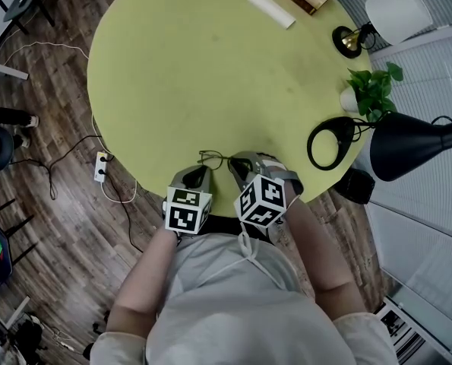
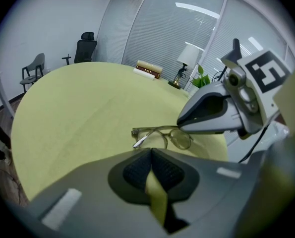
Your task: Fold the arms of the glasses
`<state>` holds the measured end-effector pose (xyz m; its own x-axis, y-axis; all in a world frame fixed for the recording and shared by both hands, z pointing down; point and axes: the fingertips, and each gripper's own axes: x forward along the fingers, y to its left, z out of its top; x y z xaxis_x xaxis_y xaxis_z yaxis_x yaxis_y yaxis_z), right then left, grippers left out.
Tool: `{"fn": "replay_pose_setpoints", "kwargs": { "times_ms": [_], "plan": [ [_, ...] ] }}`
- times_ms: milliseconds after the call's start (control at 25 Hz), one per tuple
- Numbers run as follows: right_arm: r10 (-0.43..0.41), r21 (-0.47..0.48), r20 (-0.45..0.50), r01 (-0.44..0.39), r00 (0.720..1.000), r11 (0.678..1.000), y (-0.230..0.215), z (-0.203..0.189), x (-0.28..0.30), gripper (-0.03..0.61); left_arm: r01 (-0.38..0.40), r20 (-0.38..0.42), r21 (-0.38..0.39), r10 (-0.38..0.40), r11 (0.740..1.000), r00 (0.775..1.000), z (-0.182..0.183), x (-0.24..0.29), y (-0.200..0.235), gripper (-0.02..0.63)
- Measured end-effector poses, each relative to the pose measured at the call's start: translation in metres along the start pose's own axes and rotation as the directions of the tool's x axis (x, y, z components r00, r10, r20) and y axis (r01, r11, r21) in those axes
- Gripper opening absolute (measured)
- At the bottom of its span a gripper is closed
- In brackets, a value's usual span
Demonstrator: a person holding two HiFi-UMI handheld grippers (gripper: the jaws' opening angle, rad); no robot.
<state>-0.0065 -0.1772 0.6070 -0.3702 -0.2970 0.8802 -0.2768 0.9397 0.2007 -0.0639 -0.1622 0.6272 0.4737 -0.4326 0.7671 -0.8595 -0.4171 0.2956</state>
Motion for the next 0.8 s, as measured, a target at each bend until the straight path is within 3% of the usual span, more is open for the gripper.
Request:
{"fn": "replay_pose_setpoints", "kwargs": {
  "times_ms": [120, 240, 320, 440, 640, 800],
  "plan": [
    [-0.009, 0.001, 0.001, 0.009, 1.000, 1.000, -0.002, 0.000, 0.000, 0.025, 0.004, -0.001, 0.007, -0.004, 1.000, 1.000, 0.000, 0.001, -0.001, 0.006],
    [-0.020, 0.064, 0.010, 0.019, 1.000, 0.998, -0.003, 0.002, -0.002, 0.036, 0.011, 0.003, 0.008, -0.011, 1.000, 1.000, 0.000, -0.001, -0.001, 0.006],
    [-0.032, 0.119, 0.034, 0.027, 0.999, 0.993, -0.004, 0.005, -0.005, 0.089, 0.019, 0.006, -0.023, -0.019, 1.000, 1.000, -0.002, -0.004, -0.001, 0.006],
    [-0.066, 0.201, 0.093, 0.046, 0.994, 0.979, -0.010, 0.010, -0.016, 0.107, 0.024, 0.025, -0.078, -0.023, 0.997, 0.999, 0.001, -0.013, -0.002, 0.006],
    [-0.121, 0.325, 0.199, 0.051, 0.973, 0.944, -0.013, 0.018, -0.050, 0.071, -0.029, 0.147, 0.030, 0.025, 0.999, 0.989, 0.035, -0.045, -0.011, 0.006],
    [-0.199, 0.437, 0.305, 0.048, 0.931, 0.898, -0.017, 0.027, -0.091, 0.048, -0.068, 0.288, 0.127, 0.029, 0.990, 0.957, 0.084, -0.081, -0.031, 0.006]
  ]
}}
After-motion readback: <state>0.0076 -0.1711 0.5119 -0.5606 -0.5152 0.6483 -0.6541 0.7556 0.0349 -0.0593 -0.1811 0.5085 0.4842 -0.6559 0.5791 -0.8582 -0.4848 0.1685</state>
